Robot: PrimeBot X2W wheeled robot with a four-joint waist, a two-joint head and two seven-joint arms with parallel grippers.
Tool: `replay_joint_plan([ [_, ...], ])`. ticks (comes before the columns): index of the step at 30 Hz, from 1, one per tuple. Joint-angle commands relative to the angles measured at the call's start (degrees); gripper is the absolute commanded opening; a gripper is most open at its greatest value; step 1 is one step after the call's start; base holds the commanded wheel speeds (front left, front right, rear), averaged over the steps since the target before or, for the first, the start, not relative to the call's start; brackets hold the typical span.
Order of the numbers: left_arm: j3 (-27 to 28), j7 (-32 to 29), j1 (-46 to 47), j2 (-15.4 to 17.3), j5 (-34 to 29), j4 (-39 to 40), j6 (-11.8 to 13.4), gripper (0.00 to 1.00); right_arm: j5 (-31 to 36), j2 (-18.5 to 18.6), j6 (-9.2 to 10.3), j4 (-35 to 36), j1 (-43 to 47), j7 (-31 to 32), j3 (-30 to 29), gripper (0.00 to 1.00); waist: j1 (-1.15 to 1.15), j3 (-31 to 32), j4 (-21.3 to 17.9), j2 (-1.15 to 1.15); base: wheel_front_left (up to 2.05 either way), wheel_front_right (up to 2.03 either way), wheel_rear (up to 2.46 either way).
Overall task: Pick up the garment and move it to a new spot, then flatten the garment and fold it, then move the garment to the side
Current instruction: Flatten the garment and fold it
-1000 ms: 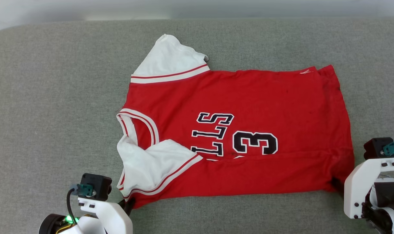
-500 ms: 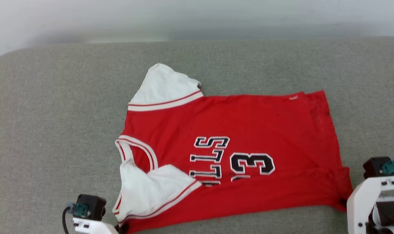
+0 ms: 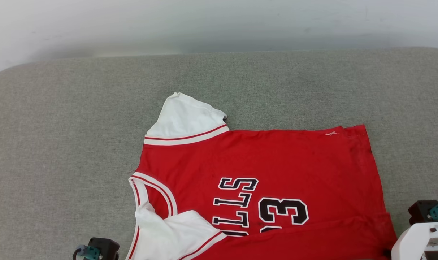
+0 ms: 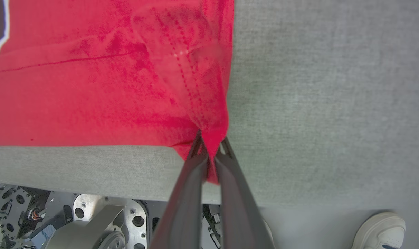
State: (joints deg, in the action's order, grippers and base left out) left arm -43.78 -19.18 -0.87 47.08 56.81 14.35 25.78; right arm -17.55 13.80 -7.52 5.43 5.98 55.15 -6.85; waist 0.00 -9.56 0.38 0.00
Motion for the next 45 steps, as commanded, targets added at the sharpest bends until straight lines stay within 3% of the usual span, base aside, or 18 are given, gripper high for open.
replay_joint_plan([
  [1,0.00,0.47,0.30,-0.72,0.32,-0.77,-0.67,0.00,0.23,-0.50,0.06,-0.61,0.07,-0.21,0.15,0.00,0.00,0.06,-0.02,0.00,0.00,0.00,0.00],
  [2,-0.13,0.69,0.45,-1.10,0.30,-1.45,-1.03,0.00,0.20,-0.66,0.06,-1.10,-0.17,-0.39,0.28,0.00,0.00,0.11,-0.05,0.00,0.00,0.00,0.00],
  [3,-0.32,0.87,0.63,-1.43,0.19,-2.21,-1.52,0.44,0.22,-0.76,0.06,-1.45,-0.49,-0.70,0.56,0.17,0.00,0.17,-0.09,0.00,0.00,0.00,0.00],
  [4,-0.56,1.14,0.81,-1.79,0.06,-2.94,-1.98,1.00,0.37,-0.71,0.05,-1.74,-0.88,-1.21,0.82,0.47,0.00,0.29,-0.12,0.00,0.00,0.00,0.00],
  [5,-0.73,1.30,1.01,-2.10,-0.06,-3.84,-2.32,1.00,0.46,-0.75,0.05,-2.27,-1.14,-1.74,0.83,1.00,0.00,0.45,-0.14,0.00,0.00,0.00,0.00],
  [9,0.28,3.60,1.72,-3.37,-0.20,-5.94,-2.88,1.00,-0.05,-1.10,0.05,-2.94,-1.99,-4.11,1.00,1.00,0.00,1.06,-0.09,0.00,0.00,0.00,0.00],
  [15,3.73,13.57,3.35,-5.17,-2.89,-7.92,-4.56,1.00,-1.48,-1.49,0.04,-1.54,-4.37,-11.84,0.50,1.00,0.00,2.38,-0.12,0.00,0.00,0.00,0.00],
  [22,8.24,28.18,5.18,-7.90,-6.47,-8.45,-7.14,1.00,-3.74,-1.18,0.04,2.04,-6.03,-24.42,2.97,1.00,0.00,3.21,-0.21,0.00,0.00,0.00,0.00],
  [27,10.46,33.41,6.30,-10.00,-9.36,-8.33,-8.85,1.00,-4.20,-1.64,0.04,3.46,-6.21,-33.81,4.44,1.00,0.00,3.45,-0.50,0.00,0.00,0.00,0.00],
  [33,14.38,34.39,7.02,-12.37,-13.53,-7.67,-10.69,1.00,-3.63,-2.53,0.04,4.35,-7.03,-43.37,6.04,1.00,0.00,2.46,-1.68,0.00,0.00,0.00,0.00],
  [37,15.15,34.34,10.20,-11.49,-15.44,-9.30,-13.11,1.00,-3.45,-2.97,0.04,3.98,-7.77,-45.83,7.10,1.00,0.00,0.52,-3.34,0.00,0.00,0.00,0.00],
  [41,14.31,28.95,18.24,-8.51,-16.69,-12.13,-16.77,1.00,-3.05,-3.34,0.04,3.94,-9.11,-46.51,8.48,1.00,0.00,-2.52,-5.50,0.00,0.00,0.00,0.00],
  [45,12.76,19.12,28.80,-5.08,-17.05,-16.52,-21.96,1.00,-2.90,-3.89,0.04,3.99,-10.91,-47.16,9.96,1.00,0.00,-5.72,-8.08,0.00,0.00,0.00,0.00],
])
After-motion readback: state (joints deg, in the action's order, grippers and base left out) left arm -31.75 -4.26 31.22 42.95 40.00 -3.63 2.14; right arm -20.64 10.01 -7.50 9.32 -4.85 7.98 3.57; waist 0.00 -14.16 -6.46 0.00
